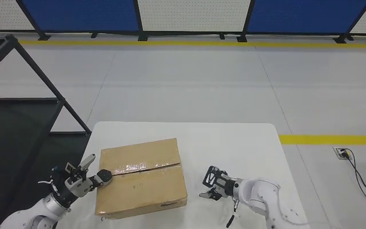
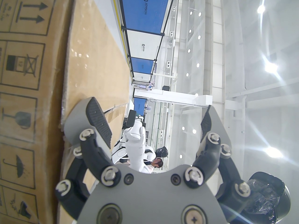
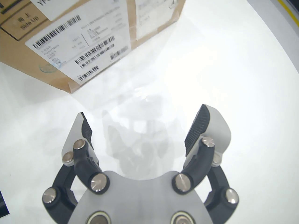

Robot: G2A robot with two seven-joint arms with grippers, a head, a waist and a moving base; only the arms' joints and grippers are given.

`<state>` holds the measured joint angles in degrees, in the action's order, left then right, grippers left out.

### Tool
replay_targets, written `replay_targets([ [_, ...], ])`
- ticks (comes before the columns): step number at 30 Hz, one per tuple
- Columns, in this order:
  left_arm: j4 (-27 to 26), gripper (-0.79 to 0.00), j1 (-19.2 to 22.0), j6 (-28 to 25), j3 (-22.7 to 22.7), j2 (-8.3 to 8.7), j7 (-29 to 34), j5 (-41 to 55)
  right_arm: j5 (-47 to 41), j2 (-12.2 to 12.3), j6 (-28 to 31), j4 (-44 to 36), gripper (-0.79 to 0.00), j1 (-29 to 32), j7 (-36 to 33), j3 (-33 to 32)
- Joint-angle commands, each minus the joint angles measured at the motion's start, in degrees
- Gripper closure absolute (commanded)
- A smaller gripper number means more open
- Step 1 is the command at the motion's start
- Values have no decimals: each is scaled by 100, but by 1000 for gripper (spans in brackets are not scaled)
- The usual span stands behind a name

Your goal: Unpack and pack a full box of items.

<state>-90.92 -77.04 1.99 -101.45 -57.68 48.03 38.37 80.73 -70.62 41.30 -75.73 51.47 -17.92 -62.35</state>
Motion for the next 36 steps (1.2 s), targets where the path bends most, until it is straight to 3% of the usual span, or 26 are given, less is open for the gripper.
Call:
replay_targets([
  [1,0,-785,0,0,0,0,0,0,589,-6,-449,154,-785,-6,768,107],
  [5,0,-785,0,0,0,0,0,0,1710,1,-1024,448,-785,26,2391,417],
  [12,0,-785,0,0,0,0,0,0,2383,-74,-2201,1063,-785,15,4012,754],
  [16,0,-785,0,0,0,0,0,0,2264,-181,-2612,1276,-785,-29,4198,925],
  [28,0,-785,0,0,0,0,0,0,2363,-224,-2460,1276,-785,-114,3834,1042],
  [31,0,-785,0,0,0,0,0,0,2330,-284,-2518,1279,-785,-179,3461,1125],
  [36,0,-785,0,0,0,0,0,0,2349,-377,-2736,1479,-785,-298,3512,1265],
])
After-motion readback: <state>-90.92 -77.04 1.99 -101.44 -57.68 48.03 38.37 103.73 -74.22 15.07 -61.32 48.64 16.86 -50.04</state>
